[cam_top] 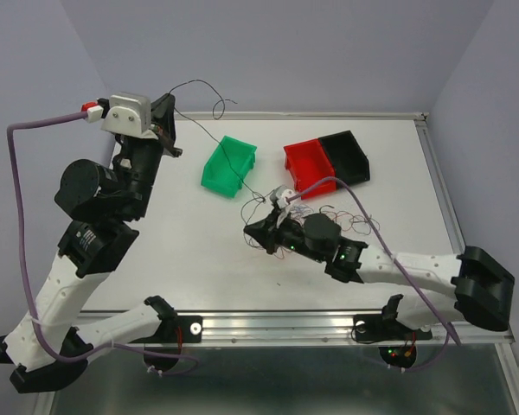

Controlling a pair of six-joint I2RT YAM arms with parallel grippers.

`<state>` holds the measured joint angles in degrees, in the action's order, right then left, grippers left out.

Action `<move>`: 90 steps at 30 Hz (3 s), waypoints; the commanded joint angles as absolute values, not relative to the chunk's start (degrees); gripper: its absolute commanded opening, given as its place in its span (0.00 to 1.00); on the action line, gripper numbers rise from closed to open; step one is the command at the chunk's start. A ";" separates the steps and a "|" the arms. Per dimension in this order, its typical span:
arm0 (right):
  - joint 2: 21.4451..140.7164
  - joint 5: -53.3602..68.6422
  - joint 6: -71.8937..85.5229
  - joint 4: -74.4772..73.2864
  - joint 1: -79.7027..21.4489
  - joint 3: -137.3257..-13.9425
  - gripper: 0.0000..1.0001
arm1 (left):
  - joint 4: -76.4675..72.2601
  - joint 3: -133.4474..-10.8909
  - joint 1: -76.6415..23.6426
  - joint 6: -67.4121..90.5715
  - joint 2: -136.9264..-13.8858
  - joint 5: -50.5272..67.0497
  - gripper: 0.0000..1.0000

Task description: Untangle the cables

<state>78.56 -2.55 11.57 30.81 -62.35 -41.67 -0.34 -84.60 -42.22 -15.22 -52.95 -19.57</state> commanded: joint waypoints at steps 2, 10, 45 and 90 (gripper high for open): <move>65.41 -8.33 19.66 24.36 -62.75 -35.43 0.00 | -10.00 -81.31 -41.57 -23.18 -54.49 -32.92 0.00; 26.94 -41.62 37.25 -1.63 -62.58 -23.12 0.01 | -7.38 -76.91 -9.39 -11.18 -57.57 -19.44 0.00; 31.98 -76.83 65.85 -52.73 -62.58 -47.54 0.65 | -7.92 -64.51 5.11 -2.46 -51.07 30.49 0.00; 87.35 -16.60 4.84 42.89 -62.58 -45.09 0.73 | 3.25 -96.24 3.60 9.58 -53.08 33.49 0.00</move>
